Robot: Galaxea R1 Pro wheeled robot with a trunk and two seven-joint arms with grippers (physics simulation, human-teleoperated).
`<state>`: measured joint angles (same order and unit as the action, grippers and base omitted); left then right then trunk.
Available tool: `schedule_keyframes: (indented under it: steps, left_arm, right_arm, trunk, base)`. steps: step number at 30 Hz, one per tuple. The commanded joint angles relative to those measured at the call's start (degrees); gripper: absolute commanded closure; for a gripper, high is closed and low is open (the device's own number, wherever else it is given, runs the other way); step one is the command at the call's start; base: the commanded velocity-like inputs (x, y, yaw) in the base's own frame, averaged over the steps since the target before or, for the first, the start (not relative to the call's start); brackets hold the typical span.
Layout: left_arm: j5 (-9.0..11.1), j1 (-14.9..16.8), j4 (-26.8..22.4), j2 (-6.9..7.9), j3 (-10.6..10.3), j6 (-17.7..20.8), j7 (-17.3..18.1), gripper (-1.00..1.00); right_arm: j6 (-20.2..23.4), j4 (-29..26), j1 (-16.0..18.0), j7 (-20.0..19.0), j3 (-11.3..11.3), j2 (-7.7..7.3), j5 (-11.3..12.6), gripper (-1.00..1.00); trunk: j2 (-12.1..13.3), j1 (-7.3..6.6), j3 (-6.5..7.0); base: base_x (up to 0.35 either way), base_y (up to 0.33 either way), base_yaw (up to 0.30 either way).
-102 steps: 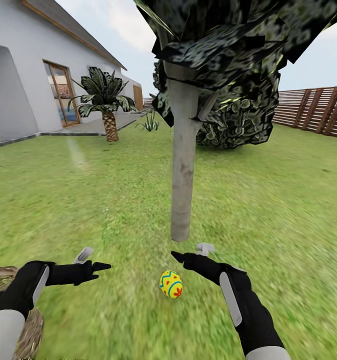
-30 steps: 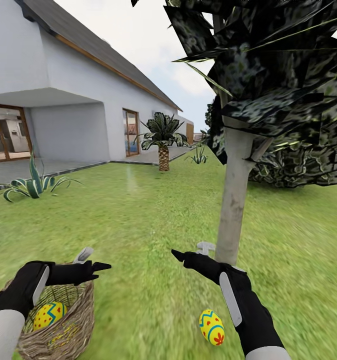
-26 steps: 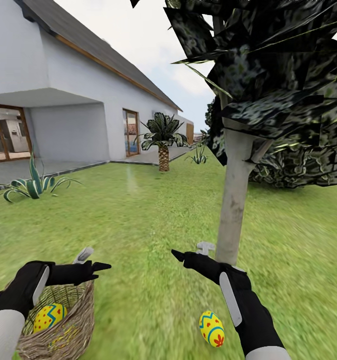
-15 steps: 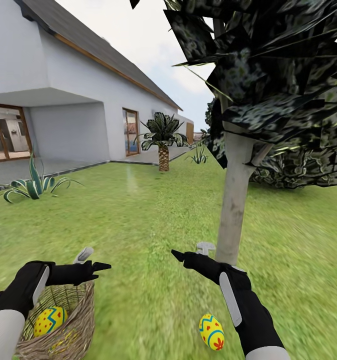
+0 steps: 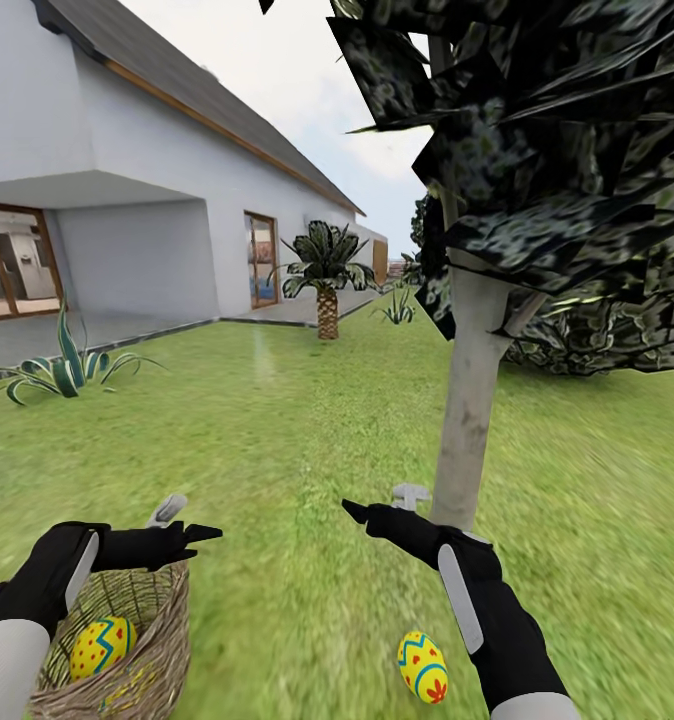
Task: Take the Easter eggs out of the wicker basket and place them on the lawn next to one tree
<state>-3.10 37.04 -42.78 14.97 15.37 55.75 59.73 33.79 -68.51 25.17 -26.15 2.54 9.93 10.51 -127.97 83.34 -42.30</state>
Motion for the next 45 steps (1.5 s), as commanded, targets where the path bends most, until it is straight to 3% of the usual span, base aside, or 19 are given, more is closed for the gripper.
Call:
schedule_keyframes:
  steps: [1, 10, 30, 45]
  left_arm:
    - [-0.3, 0.0, 0.0, -0.02, 0.2, 0.4, 0.4, -1.0]
    - [-0.3, 0.0, 0.0, 0.11, 0.2, 0.5, 0.9, -1.0]
    - [0.2, 0.0, 0.0, 0.17, 0.5, 0.5, 1.1, -1.0]
    - [0.4, 0.0, 0.0, 0.24, 0.6, 0.5, 1.2, -1.0]
  right_arm:
    - [0.5, 0.0, 0.0, -0.2, 0.2, 0.06, 0.3, -1.0]
    - [0.2, 0.0, 0.1, -0.2, 0.2, 0.06, 0.4, -1.0]
    - [0.2, 0.0, 0.1, -0.2, 0.1, 0.06, 0.3, -1.0]
    - [0.3, 0.0, 0.1, -0.2, 0.2, 0.06, 0.4, -1.0]
  trunk:
    - [0.0, -0.01, -0.09]
    - [0.0, -0.01, -0.14]
    - [0.0, -0.01, -0.14]
    - [6.0, -3.3, 2.55]
  base:
    - [0.0, 0.0, 0.0]
    - [0.0, 0.0, 0.047]
    - [-0.04, 0.029, 0.245]
    - [-0.002, 0.001, 0.01]
